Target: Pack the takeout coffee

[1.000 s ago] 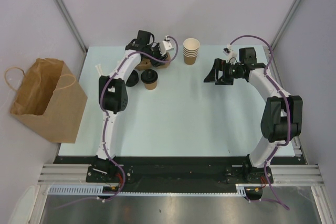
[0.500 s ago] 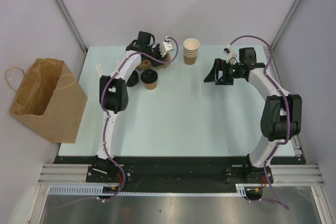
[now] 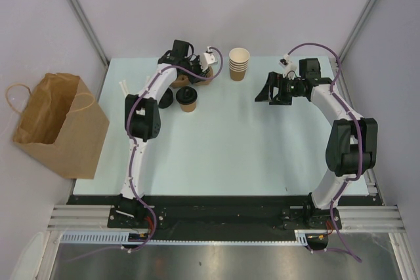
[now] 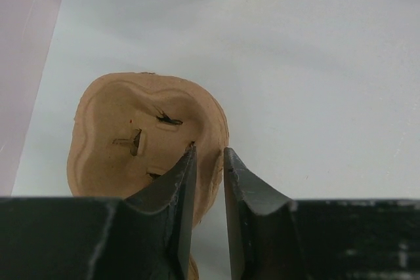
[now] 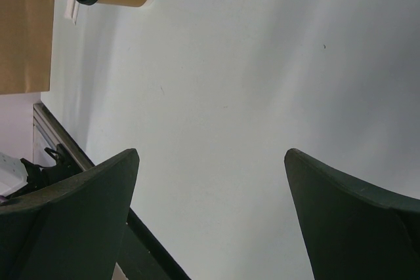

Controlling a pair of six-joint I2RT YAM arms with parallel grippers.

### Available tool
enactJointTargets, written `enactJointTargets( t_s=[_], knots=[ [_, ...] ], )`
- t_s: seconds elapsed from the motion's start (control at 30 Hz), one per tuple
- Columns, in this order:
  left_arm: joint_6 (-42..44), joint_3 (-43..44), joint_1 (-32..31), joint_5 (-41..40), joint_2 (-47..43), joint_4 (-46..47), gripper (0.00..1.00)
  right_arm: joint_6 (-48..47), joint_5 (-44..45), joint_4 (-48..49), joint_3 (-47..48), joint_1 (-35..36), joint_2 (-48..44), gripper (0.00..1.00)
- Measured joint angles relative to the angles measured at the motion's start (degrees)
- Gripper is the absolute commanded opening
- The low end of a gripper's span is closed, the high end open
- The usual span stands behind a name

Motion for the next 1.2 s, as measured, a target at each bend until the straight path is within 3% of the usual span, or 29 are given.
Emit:
enactJointTargets(
  t_s=[0.13, 0.23, 0.57, 0.63, 1.2],
  knots=[
    [0.0, 0.0, 0.0, 0.0, 0.2, 0.0, 0.36, 0.0, 0.0, 0.0, 0.0, 0.0, 0.1, 0.99],
    [0.1, 0.0, 0.0, 0.0, 0.4, 0.0, 0.34, 0.0, 0.0, 0.0, 0.0, 0.0, 0.2, 0.99],
    [0.0, 0.1, 0.0, 0.0, 0.4, 0.1, 0.09, 0.0, 0.0, 0.0, 0.2, 0.0, 0.2, 0.99],
    [0.0, 0.2, 0.0, 0.0, 0.4, 0.1, 0.0, 0.0, 0.0, 0.0, 0.2, 0.0, 0.2, 0.99],
    [0.1, 0.2, 0.3, 0.3, -0.3, 1.2, 0.0, 0.0, 0.0, 0.1, 0.9, 0.0, 0.5, 0.99]
  ],
)
